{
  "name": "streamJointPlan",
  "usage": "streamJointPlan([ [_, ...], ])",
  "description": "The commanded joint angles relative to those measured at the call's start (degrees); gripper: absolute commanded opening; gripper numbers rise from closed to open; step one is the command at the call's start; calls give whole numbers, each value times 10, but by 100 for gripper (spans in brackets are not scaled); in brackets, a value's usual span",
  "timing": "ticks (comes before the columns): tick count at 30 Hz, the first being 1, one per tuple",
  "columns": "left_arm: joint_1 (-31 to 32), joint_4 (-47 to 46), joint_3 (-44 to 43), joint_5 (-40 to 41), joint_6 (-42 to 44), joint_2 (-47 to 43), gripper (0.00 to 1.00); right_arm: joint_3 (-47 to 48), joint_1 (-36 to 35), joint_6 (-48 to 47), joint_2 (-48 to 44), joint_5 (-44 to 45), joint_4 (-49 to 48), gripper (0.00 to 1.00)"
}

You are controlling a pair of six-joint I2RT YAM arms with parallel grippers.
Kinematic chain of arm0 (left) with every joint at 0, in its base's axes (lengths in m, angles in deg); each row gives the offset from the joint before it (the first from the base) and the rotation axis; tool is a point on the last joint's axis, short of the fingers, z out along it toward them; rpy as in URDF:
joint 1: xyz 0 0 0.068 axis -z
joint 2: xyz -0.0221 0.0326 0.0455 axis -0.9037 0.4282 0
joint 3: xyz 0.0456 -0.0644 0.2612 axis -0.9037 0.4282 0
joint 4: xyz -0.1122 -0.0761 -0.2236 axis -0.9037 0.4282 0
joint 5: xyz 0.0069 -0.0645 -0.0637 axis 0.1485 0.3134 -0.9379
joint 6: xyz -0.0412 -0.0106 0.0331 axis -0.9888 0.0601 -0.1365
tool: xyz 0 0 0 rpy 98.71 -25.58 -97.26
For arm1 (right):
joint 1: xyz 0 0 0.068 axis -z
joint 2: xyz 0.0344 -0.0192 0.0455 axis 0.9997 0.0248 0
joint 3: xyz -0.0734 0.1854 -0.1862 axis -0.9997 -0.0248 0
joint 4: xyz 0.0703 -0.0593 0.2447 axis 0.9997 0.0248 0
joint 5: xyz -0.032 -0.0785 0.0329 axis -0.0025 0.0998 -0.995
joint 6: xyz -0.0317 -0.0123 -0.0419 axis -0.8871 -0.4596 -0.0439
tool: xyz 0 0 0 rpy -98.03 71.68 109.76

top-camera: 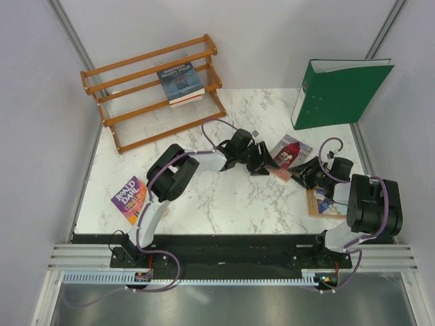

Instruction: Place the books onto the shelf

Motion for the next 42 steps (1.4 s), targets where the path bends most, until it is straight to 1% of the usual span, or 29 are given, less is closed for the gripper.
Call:
streamJointPlan([
  [1,4,35,-14,-9,17,1,64,-23,-2,18,12,6,-36,42],
  [2,3,41,-11,-5,25,-15,64,-25,-2,20,12,6,-45,30],
  [4,-1,61,1,3,48,-30,64,-30,-1,21,11,12,-51,19],
  [5,-4,64,5,3,54,-45,64,-31,-2,22,11,15,-55,11],
  [8,-13,82,24,3,78,-73,64,-35,-2,20,9,19,-56,6],
  [11,-24,88,55,20,98,-102,64,-29,-2,15,8,16,-46,4],
  [13,-29,96,75,49,126,-138,64,-22,-2,6,6,14,-23,4],
  [16,-34,131,58,111,169,-168,64,-6,-2,-11,-4,30,29,11],
  [17,-35,142,44,122,177,-167,64,-1,-2,-15,-7,36,38,24],
  [19,-39,179,-15,147,190,-139,64,2,-2,-20,-19,46,62,36],
  [20,-40,189,-37,150,192,-127,63,4,-2,-22,-22,56,67,45],
  [21,-41,204,-78,153,194,-112,63,4,-2,-25,-28,59,70,49],
  [22,-41,209,-97,152,194,-84,63,4,-2,-26,-31,66,77,53],
  [23,-41,215,-135,149,191,-66,63,4,-1,-27,-35,74,79,59],
  [25,-41,229,-167,139,184,-21,63,2,-1,-27,-37,81,77,63],
  [26,-41,231,-192,135,178,-9,61,2,-1,-29,-36,85,77,63],
  [28,-41,233,-216,131,170,25,61,0,-1,-29,-34,93,75,64],
  [31,-41,233,-237,127,154,58,61,-6,-1,-20,-35,110,60,64],
  [34,-41,233,-252,121,139,77,61,0,-1,-15,-36,118,58,65],
  [38,-40,233,-273,85,128,106,61,9,-1,-17,-36,117,61,67],
  [42,-34,233,-270,55,131,103,61,7,-2,-12,-30,102,31,68],
])
